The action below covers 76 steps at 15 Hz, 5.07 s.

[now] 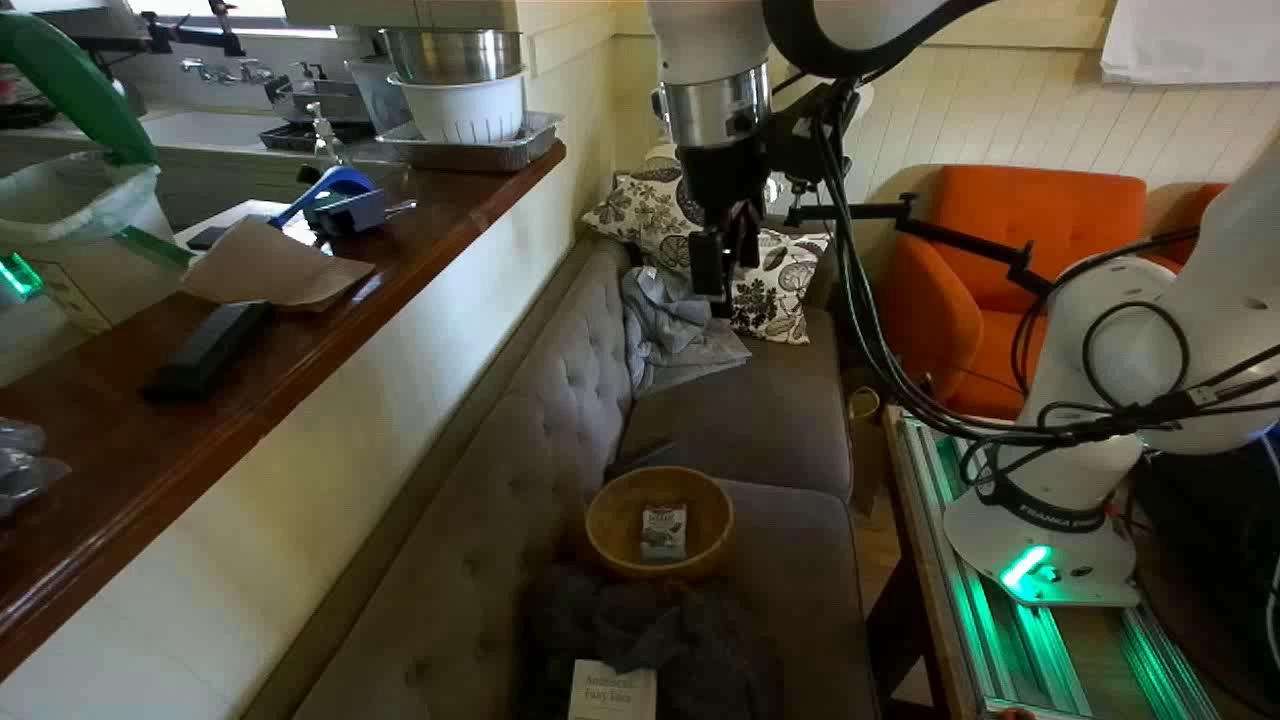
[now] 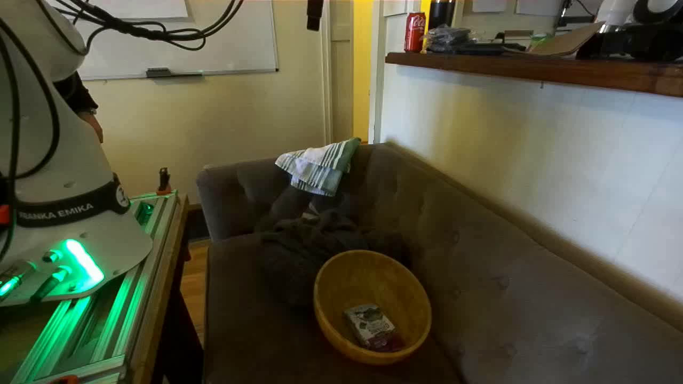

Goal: Remove the black remote from the top counter and put it in the wooden bowl

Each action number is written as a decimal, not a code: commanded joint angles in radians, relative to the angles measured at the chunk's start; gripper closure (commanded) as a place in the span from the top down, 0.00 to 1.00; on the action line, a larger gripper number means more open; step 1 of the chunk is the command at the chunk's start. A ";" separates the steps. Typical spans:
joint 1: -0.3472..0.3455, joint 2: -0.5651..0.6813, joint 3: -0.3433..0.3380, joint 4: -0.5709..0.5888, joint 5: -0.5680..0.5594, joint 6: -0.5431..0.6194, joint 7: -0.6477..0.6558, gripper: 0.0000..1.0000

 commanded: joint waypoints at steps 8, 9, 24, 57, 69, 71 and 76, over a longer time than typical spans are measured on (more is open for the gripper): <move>0.017 0.001 -0.015 0.002 -0.004 -0.003 0.004 1.00; 0.017 0.001 -0.015 0.002 -0.004 -0.003 0.004 1.00; 0.190 0.472 0.118 0.710 -0.145 -0.041 0.448 1.00; 0.431 1.125 -0.113 1.650 -0.165 0.009 0.987 1.00; 0.430 1.190 -0.144 1.668 -0.211 0.067 1.034 1.00; 0.441 1.231 -0.167 1.686 -0.235 0.132 1.071 1.00; 0.431 1.296 -0.231 1.704 -0.255 0.221 1.098 1.00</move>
